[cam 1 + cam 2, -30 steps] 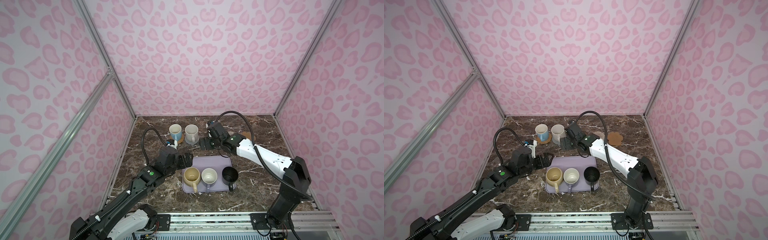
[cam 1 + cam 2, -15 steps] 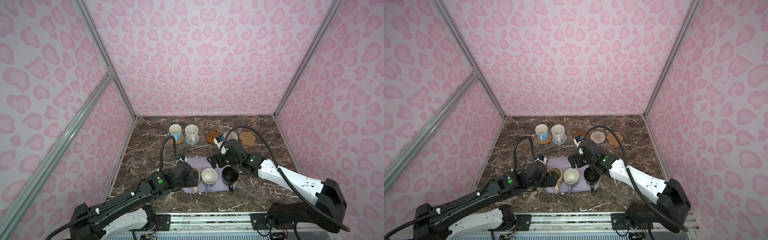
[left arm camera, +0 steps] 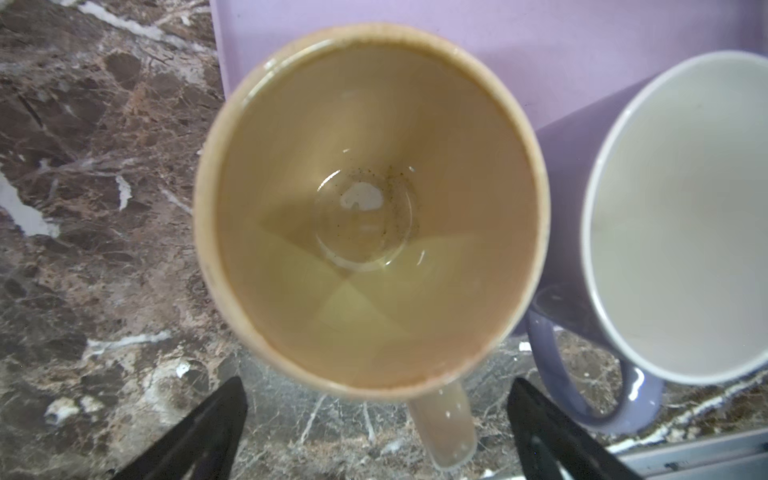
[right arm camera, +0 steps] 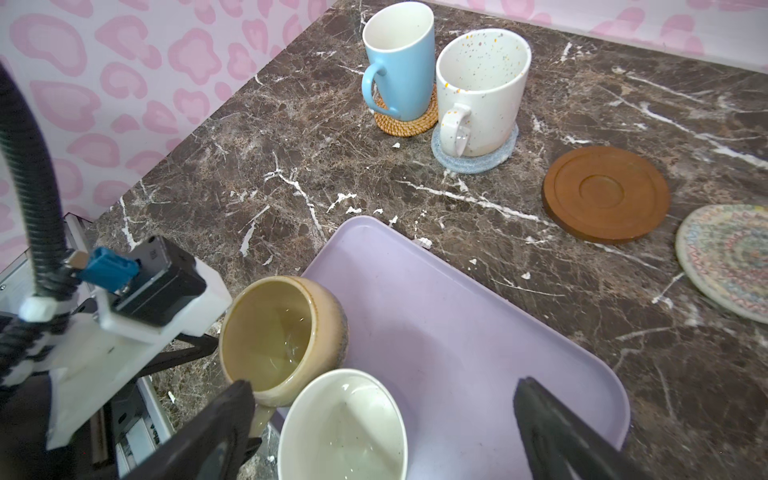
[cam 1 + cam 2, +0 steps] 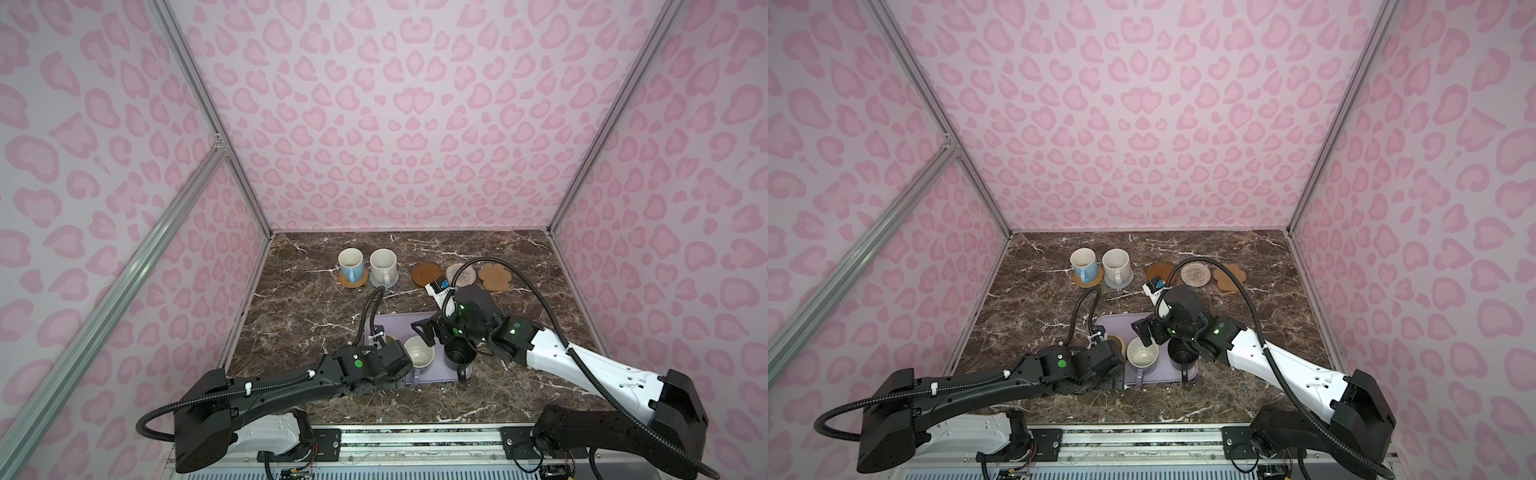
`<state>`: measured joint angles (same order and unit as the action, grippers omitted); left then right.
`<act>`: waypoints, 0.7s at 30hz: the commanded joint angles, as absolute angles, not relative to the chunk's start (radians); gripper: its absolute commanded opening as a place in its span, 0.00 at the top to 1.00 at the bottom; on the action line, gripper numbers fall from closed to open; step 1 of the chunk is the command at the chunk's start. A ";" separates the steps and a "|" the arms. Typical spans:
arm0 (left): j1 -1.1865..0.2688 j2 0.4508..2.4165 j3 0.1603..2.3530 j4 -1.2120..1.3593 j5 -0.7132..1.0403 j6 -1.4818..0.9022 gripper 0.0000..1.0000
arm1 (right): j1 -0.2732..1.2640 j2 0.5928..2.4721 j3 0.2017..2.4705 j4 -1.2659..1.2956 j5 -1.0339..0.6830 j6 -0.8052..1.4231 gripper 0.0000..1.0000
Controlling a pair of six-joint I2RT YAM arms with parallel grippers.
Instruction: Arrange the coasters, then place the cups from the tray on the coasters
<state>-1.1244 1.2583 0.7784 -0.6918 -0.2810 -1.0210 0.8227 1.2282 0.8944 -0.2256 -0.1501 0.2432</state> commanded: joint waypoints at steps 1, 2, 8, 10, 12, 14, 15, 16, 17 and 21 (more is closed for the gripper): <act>-1.133 1.283 0.793 -0.730 -0.334 -1.059 0.06 | 0.821 1.214 0.878 -0.184 -0.136 0.242 0.01; -1.133 1.288 0.790 -0.730 -0.336 -1.063 0.07 | 0.822 1.212 0.877 -0.183 -0.131 0.244 0.01; -1.133 1.295 0.781 -0.717 -0.351 -1.069 0.31 | 0.822 1.212 0.876 -0.184 -0.127 0.250 0.01; -1.134 1.302 0.780 -0.712 -0.352 -1.069 0.34 | 0.822 1.209 0.873 -0.182 -0.127 0.252 0.01; -1.134 1.311 0.776 -0.700 -0.345 -1.065 0.44 | 0.822 1.203 0.868 -0.179 -0.131 0.249 0.01; -1.134 1.318 0.772 -0.695 -0.350 -1.067 0.45 | 0.822 1.192 0.854 -0.163 -0.133 0.247 0.01; -1.133 1.323 0.770 -0.694 -0.355 -1.068 0.49 | 0.822 1.189 0.848 -0.152 -0.131 0.248 0.01; -1.133 1.328 0.771 -0.693 -0.357 -1.068 0.53 | 0.822 1.186 0.840 -0.138 -0.126 0.251 0.01; -1.134 1.336 0.774 -0.693 -0.357 -1.068 0.55 | 0.822 1.186 0.832 -0.126 -0.123 0.254 0.01; -1.135 1.351 0.775 -0.684 -0.365 -1.069 0.59 | 0.821 1.188 0.839 -0.142 -0.121 0.250 0.01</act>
<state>-1.1343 1.3437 0.7761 -0.6941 -0.3248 -1.0504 0.8211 1.1873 0.8398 -0.1707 -0.1303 0.2508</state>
